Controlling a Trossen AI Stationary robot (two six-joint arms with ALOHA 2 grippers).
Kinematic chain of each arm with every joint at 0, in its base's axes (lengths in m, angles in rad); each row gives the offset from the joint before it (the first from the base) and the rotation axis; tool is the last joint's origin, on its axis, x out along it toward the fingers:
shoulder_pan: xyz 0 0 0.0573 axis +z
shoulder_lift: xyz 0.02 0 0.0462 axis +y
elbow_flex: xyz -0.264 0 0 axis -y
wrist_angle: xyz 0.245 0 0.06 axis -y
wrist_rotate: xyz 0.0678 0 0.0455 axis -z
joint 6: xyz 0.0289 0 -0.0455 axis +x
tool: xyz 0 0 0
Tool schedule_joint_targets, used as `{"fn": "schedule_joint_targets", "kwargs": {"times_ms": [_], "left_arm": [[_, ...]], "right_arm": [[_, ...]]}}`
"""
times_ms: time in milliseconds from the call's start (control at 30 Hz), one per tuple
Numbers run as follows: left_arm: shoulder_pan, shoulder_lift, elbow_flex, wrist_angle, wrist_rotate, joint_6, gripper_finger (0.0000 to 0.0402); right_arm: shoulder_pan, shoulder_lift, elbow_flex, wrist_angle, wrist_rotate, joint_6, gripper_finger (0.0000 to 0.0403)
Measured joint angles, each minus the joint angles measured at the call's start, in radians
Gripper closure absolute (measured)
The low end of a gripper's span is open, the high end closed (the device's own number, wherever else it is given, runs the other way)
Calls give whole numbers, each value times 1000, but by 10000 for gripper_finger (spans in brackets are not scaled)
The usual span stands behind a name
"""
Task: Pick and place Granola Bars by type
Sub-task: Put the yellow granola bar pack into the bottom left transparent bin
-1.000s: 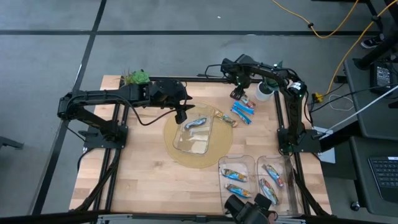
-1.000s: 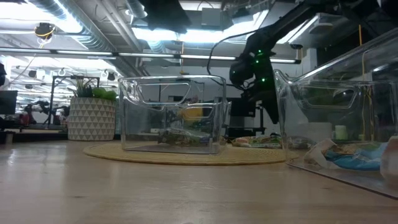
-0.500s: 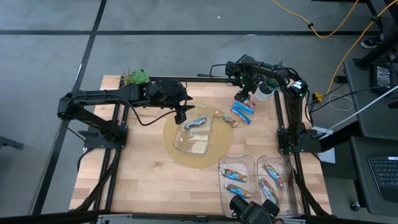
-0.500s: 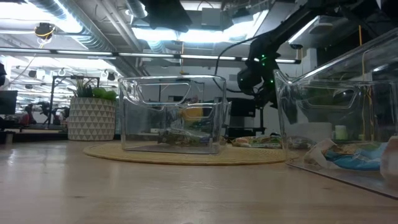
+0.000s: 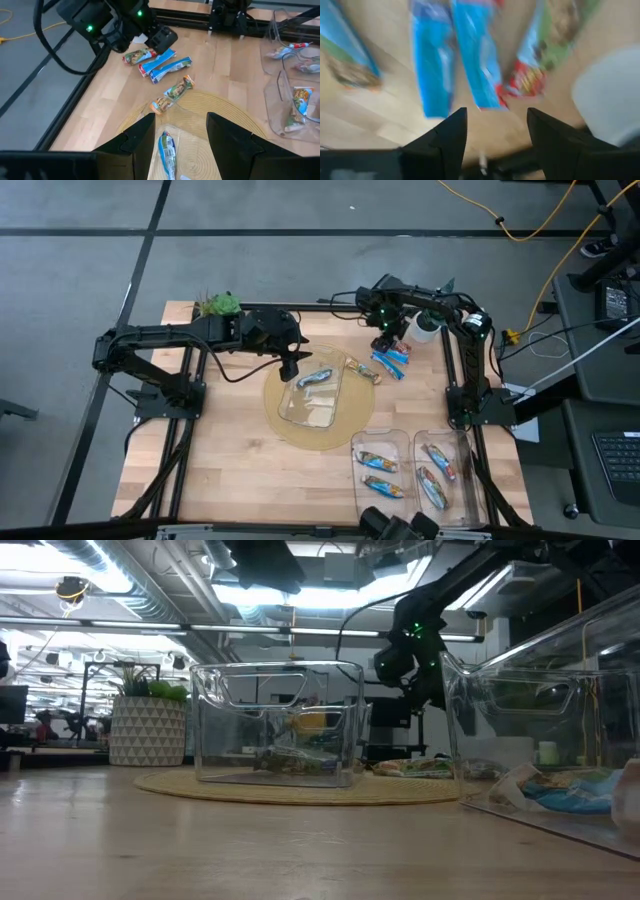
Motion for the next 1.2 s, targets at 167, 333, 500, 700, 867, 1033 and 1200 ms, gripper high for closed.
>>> {"fn": "schedule_joint_targets", "kwargs": {"times_ms": [167,333,500,700,867,1033,1200], "left_arm": [[0,0,0,0,0,5,233],[0,0,0,0,0,6,233],[0,0,0,0,0,6,233],[0,0,0,0,-6,16,233],[8,0,0,0,-2,16,233],[8,0,-1,0,2,16,233],[8,0,-1,1,2,25,233]], "right_arm": [[2,0,0,85,-96,23,195],[-10,0,0,92,-122,59,195],[-11,0,-59,123,-123,72,195],[-12,0,-94,145,-19,82,195],[-6,0,-79,115,-51,114,195],[21,-1,-68,23,-113,126,195],[61,-41,-67,19,-134,128,196]]}}
